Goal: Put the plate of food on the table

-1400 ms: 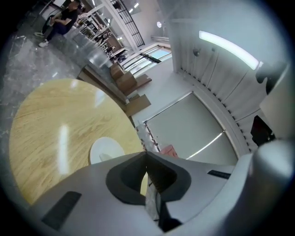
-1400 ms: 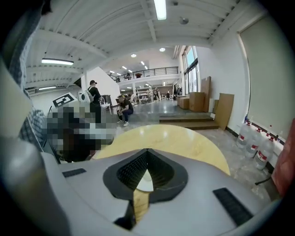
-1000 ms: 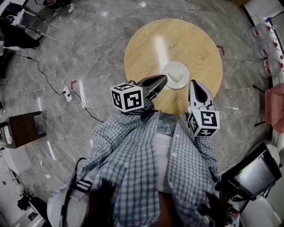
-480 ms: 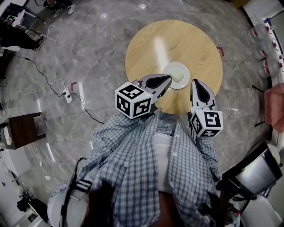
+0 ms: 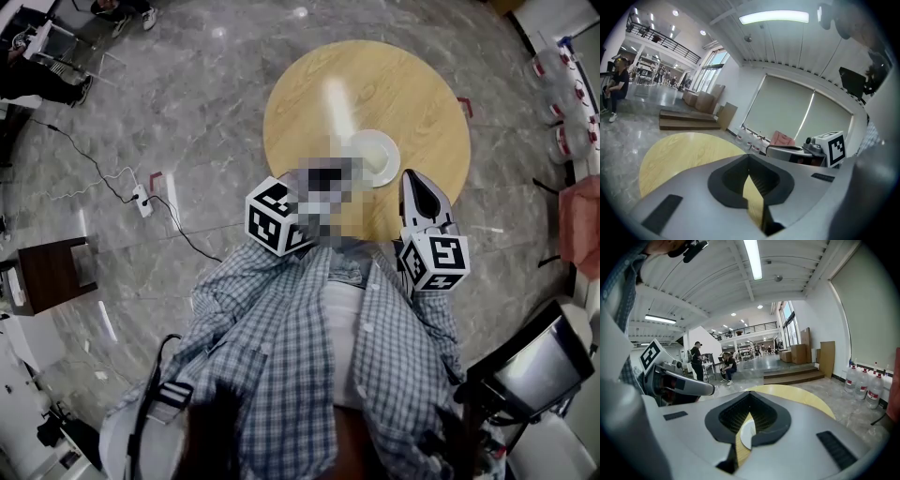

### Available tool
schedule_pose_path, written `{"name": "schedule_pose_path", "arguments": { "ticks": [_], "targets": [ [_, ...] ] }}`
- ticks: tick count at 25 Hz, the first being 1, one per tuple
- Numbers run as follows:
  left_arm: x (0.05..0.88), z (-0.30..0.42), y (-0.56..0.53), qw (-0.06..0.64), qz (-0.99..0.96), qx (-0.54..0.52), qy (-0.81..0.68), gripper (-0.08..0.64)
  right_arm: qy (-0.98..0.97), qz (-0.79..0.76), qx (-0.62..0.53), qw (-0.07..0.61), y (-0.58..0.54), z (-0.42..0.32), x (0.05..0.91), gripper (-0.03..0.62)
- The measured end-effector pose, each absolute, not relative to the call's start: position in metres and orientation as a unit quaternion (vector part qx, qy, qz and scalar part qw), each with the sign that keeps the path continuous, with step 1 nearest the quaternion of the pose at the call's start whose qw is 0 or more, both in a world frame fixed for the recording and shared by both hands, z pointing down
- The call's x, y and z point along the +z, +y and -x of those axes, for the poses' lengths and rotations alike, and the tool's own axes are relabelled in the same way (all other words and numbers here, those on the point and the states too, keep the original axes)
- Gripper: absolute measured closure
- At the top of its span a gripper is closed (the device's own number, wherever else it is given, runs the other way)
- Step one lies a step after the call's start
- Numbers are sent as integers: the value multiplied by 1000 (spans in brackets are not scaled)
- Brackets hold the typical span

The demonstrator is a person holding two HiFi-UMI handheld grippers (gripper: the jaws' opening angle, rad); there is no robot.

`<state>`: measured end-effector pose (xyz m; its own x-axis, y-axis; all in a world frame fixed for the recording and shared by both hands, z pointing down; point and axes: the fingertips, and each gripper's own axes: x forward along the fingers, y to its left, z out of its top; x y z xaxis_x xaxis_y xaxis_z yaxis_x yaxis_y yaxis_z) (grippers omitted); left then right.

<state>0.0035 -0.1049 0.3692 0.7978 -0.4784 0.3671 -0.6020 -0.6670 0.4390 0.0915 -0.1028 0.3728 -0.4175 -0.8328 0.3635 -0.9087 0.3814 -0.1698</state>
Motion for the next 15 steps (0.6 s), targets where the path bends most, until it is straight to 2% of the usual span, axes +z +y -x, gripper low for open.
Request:
{"name": "schedule_pose_path", "arguments": {
  "ticks": [15],
  "targets": [
    [373, -5, -102, 276, -908, 117, -293, 552, -826, -524, 173, 117, -99, -87, 375, 584]
  ]
}}
